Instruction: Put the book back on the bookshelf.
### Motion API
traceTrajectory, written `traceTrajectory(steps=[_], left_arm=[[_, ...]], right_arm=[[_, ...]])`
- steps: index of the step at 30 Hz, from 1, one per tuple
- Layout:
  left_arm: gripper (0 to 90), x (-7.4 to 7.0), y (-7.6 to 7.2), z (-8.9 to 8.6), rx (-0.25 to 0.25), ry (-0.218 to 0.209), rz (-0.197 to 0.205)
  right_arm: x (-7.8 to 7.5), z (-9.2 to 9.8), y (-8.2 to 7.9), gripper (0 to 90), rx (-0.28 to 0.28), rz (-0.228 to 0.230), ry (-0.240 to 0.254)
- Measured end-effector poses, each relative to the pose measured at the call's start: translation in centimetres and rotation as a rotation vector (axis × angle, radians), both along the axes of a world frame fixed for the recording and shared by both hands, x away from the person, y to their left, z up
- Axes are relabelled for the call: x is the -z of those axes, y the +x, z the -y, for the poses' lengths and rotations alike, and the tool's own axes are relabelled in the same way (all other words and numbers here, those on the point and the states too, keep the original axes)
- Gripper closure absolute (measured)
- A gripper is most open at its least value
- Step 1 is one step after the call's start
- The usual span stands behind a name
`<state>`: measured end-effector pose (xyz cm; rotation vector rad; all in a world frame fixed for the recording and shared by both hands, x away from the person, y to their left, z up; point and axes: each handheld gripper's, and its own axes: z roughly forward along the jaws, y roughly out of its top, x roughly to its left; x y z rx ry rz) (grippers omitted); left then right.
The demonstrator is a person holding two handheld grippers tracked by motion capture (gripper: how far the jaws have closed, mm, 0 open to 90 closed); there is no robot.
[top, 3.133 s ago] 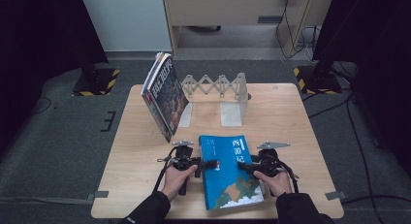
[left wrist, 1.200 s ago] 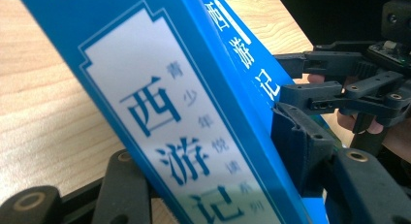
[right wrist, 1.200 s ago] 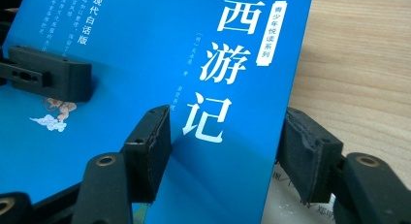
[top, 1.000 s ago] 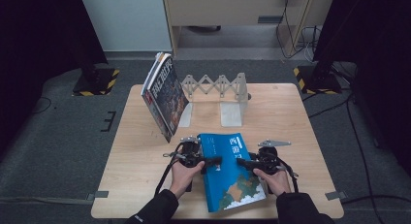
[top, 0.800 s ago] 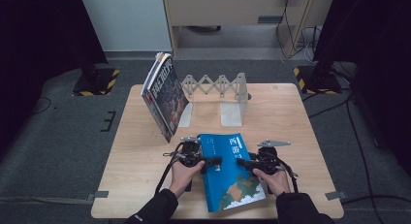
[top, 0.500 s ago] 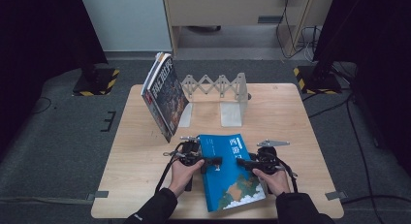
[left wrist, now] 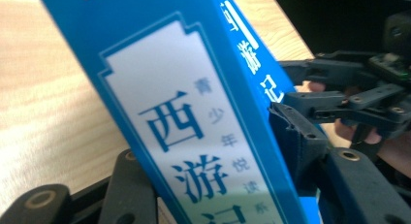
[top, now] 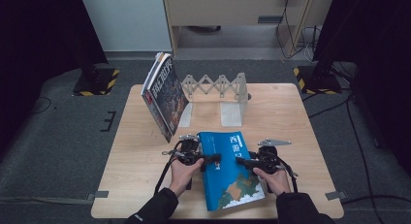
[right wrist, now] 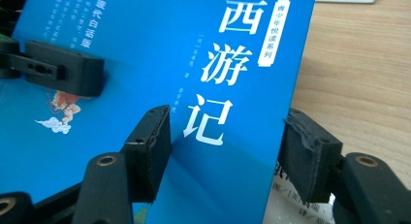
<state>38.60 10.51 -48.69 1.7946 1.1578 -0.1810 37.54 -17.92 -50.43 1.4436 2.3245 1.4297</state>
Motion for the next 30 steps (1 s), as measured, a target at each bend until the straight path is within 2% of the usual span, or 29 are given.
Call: traceTrajectory(steps=[3,6,10,14,17,23,25,27,30], left_arm=[[51.3,-0.4,-0.2,0.0,0.014,-0.005,0.021],[51.6,-0.5,-0.2,0.1,0.016,-0.007,0.021],[51.8,-0.7,-0.2,0.1,0.024,-0.004,0.024],[53.8,-1.6,0.1,0.1,0.014,-0.017,0.051],[55.6,-2.6,0.3,-0.1,0.007,-0.042,0.083],[57.1,-4.1,0.1,0.0,0.009,-0.042,0.174],[57.4,-4.3,-0.1,-0.3,0.012,-0.047,0.180],[57.6,-4.2,-0.2,-0.4,0.016,-0.050,0.181],[57.8,-4.0,-0.2,-0.3,0.018,-0.052,0.174]], right_arm=[[0.1,-0.1,0.1,31.9,-0.008,-0.010,0.011],[0.2,-0.2,0.1,28.6,-0.014,-0.021,0.020],[0.3,-0.2,0.2,29.0,-0.017,-0.024,0.024],[-0.3,0.0,0.2,34.7,-0.007,0.020,0.022],[-1.0,0.3,0.4,39.8,0.018,0.054,0.057],[-2.4,0.3,0.9,40.1,0.025,0.134,0.088],[-2.7,0.4,0.8,41.5,0.015,0.156,0.103],[-2.6,0.5,0.9,41.2,0.008,0.153,0.120],[-2.0,0.5,1.2,32.1,-0.026,0.138,0.145]])
